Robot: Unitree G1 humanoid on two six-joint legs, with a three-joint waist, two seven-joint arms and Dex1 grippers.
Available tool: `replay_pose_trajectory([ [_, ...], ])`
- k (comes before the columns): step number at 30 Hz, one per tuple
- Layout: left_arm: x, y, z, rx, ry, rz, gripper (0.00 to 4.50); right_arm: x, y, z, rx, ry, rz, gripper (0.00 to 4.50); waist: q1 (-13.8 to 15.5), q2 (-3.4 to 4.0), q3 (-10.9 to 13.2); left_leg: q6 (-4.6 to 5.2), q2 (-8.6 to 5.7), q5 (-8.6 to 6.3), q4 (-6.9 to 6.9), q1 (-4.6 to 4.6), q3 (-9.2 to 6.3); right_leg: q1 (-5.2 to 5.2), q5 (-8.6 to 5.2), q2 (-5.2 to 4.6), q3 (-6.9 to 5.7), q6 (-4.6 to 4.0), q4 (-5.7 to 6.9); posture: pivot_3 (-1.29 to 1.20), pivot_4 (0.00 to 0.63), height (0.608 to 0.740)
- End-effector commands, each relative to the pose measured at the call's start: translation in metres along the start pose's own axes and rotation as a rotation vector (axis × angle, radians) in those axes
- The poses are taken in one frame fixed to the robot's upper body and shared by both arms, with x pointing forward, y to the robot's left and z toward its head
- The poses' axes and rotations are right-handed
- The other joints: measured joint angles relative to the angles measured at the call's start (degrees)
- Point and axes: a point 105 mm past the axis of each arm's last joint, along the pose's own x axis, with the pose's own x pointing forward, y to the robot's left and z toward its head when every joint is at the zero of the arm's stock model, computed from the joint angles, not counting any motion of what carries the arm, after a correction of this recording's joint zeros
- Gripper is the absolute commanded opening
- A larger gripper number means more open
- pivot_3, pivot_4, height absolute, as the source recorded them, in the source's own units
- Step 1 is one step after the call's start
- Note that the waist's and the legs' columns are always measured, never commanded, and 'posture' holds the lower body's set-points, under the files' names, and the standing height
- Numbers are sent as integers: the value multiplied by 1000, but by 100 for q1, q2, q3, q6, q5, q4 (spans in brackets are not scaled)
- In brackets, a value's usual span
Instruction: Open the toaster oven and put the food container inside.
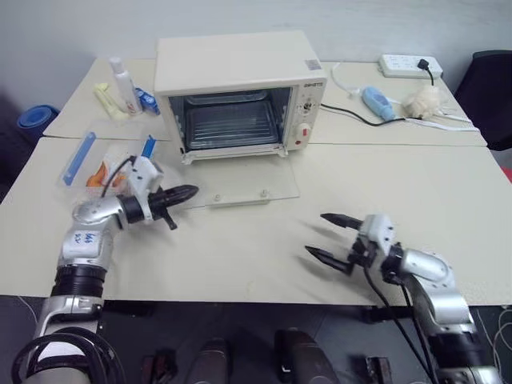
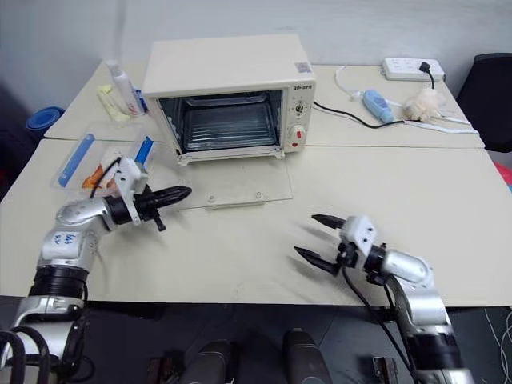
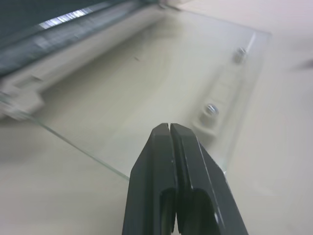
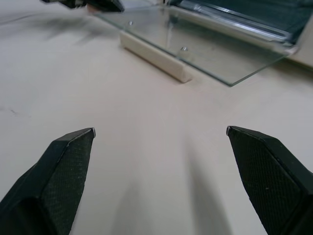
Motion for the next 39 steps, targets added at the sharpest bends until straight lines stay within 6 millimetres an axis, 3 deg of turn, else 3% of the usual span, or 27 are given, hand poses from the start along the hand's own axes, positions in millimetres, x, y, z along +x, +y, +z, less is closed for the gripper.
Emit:
replay_pose_trajectory([
  [1, -2, -6, 0, 32, 16, -4, 53, -10, -23, 33, -132, -112, -116, 4500, -15, 0, 0, 4, 0, 2, -2, 1, 2, 0, 6, 1, 3, -1, -1, 0, 150, 740],
  [2, -5, -4, -1, 46, 23, 19, 53, -10, -28, 36, -157, -116, -158, 4500, -19, 0, 0, 3, 0, 3, -6, 8, 5, 2, 8, 3, 5, -3, 0, 0, 150, 740],
  [5, -19, -6, 15, -15, -91, 68, 599, 1, -17, 47, -63, -196, -45, 4500, -33, 0, 0, -1, 6, 5, -15, 17, 6, 3, 9, 9, 6, -6, 2, 0, 150, 740],
  [8, -49, -6, 36, -69, -237, 171, 1520, 10, -10, 73, -27, -317, 43, 4500, -43, 0, 0, -13, 23, 7, -21, 13, 10, -2, 9, 16, 7, -10, -2, 0, 150, 740],
  [11, -86, 3, 25, -178, -178, 366, 2440, 19, -4, 85, -39, -366, 94, 4500, -26, 0, 0, -15, 25, 5, -17, 4, 6, -5, 10, 16, 5, -12, -9, 0, 150, 740],
  [15, -149, -7, 25, -222, -249, 549, 3612, 32, 14, 96, -85, -418, 215, 4500, -8, 0, 0, -1, 25, -4, -16, 5, 3, 0, 10, 13, 3, -13, -18, 0, 150, 740],
  [17, -193, -20, -1, -335, -180, 704, 4247, 39, 28, 101, -86, -450, 304, 4500, -39, -1, -1, -1, 25, -5, -16, 4, 3, 0, 11, 12, 2, -14, -22, 0, 150, 740],
  [19, -234, -31, -22, -385, -126, 886, 4459, 44, 37, 104, -84, -469, 361, 4500, -71, -1, -1, -2, 28, -12, -22, 9, 10, 0, 10, 13, 8, -16, -23, 0, 150, 740],
  [21, -249, -36, -29, -410, -115, 963, 4459, 47, 40, 102, -99, -468, 373, 4500, 8, -5, -1, 0, 28, -14, -23, 12, 6, 3, 8, 13, 3, -19, -28, 0, 150, 740],
  [25, -243, -34, -29, -390, -81, 996, 4459, 50, 36, 96, -112, -451, 367, 4500, 215, -5, 1, 2, 27, -12, -20, 60, -28, 80, 15, 9, -26, -32, -58, 0, 150, 740],
  [29, -215, -11, -2, -478, -226, 994, 4459, 48, 29, 96, -118, -435, 352, 4500, 266, -7, -1, 11, 31, -18, -56, 165, -31, 197, 20, 8, -31, -42, -109, 0, 150, 740],
  [34, -189, 28, 8, -748, -262, 1110, 4459, 43, 26, 94, -126, -406, 345, 4500, 200, -11, -4, -1, 33, -22, -80, 167, -28, 176, 20, 15, -32, -42, -100, 0, 150, 740],
  [39, -170, 54, 6, -954, -219, 1203, 4459, 39, 28, 94, -132, -389, 334, 4500, 87, -16, -6, -22, 36, -14, -83, 156, -11, 155, 20, 25, -23, -41, -90, 0, 150, 740],
])
